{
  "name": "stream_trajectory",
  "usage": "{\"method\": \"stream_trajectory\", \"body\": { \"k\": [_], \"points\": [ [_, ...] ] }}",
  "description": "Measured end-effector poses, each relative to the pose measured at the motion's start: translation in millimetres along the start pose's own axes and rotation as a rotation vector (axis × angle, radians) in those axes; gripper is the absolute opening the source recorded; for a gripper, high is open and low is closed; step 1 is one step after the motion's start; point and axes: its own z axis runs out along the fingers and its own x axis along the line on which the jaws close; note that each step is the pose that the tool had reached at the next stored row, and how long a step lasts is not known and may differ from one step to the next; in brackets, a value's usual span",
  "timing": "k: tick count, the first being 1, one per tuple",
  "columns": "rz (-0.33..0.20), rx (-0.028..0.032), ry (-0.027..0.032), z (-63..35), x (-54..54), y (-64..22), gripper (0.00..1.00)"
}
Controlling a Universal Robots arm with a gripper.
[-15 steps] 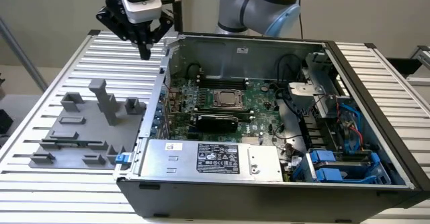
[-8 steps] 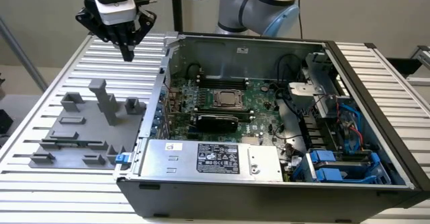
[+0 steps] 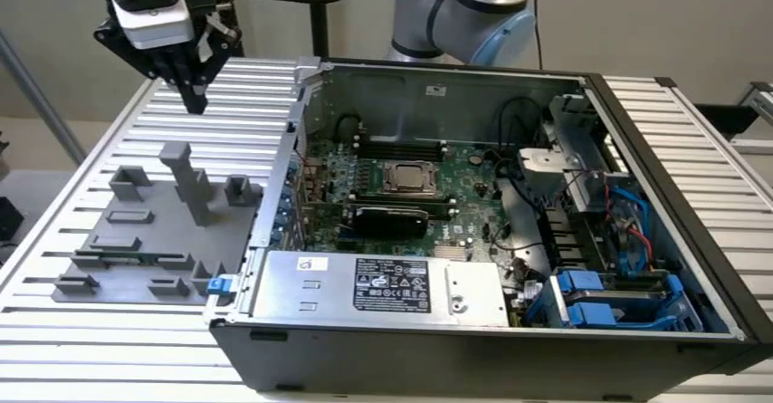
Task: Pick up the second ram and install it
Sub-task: 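Reach for the second ram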
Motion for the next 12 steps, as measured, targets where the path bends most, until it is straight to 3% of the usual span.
{"method": "stream_trajectory", "body": {
  "k": [12],
  "points": [
    [0.0, 0.0021, -0.0001, 10.6, 54.5, -6.9, 0.0]
  ]
}}
